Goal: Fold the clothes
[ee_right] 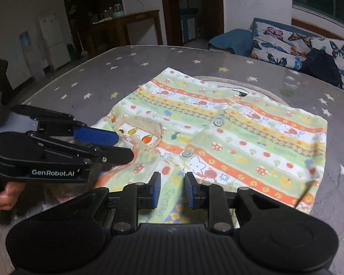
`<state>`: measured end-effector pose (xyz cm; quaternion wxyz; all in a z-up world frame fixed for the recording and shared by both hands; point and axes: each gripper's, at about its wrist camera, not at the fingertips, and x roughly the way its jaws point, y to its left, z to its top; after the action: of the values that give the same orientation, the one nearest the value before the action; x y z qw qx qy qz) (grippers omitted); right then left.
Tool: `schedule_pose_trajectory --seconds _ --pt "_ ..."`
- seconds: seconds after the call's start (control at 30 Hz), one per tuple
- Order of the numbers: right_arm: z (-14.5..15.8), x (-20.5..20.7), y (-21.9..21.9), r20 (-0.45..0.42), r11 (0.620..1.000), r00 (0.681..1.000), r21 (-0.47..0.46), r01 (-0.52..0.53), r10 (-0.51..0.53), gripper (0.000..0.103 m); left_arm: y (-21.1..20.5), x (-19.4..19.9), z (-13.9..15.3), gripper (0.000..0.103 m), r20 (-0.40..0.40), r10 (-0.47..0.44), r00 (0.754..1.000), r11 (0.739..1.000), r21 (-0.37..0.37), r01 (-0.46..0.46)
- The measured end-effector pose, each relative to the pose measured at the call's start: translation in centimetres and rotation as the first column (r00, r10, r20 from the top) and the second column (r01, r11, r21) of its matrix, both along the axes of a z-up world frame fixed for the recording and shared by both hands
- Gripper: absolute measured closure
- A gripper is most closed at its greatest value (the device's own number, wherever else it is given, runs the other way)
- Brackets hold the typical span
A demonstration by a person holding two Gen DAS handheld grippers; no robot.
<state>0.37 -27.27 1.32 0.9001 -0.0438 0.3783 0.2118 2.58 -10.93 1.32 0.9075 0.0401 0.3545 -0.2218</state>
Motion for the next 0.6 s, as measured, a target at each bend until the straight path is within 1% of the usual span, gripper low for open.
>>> schedule_pose_trajectory --seconds 0.07,0.13,0.4,0.5,0.6 --pt "0.3 -0.5 -0.4 0.002 1.0 1.0 0.006 -0.003 0.003 0.079 0.2 -0.4 0.3 0.063 0.002 -0.005 1.0 1.0 0.0 0.005" --pt "0.3 -1.2 -0.7 0.0 1.0 1.0 -0.008 -0.014 0.014 0.079 0.4 -1.0 0.6 0.063 0.012 -0.019 1.0 1.0 -0.002 0.019" --pt "0.9 -5.0 -2.2 0.019 0.999 0.999 -0.038 -0.038 0.039 0.077 2.0 -4.0 1.5 0.063 0.077 -0.076 0.994 0.993 0.101 0.068" --pt "1.7 -7.1 -2.9 0.04 0.995 0.997 -0.081 -0.066 0.069 0.076 3.5 -5.2 2.3 0.063 0.107 -0.112 0.988 0.986 0.138 0.097" --pt "2.2 -9.0 -3.2 0.046 0.986 0.993 -0.131 -0.102 0.109 0.073 4.5 -6.8 2.7 0.06 0.129 -0.176 0.976 0.969 0.2 0.148"
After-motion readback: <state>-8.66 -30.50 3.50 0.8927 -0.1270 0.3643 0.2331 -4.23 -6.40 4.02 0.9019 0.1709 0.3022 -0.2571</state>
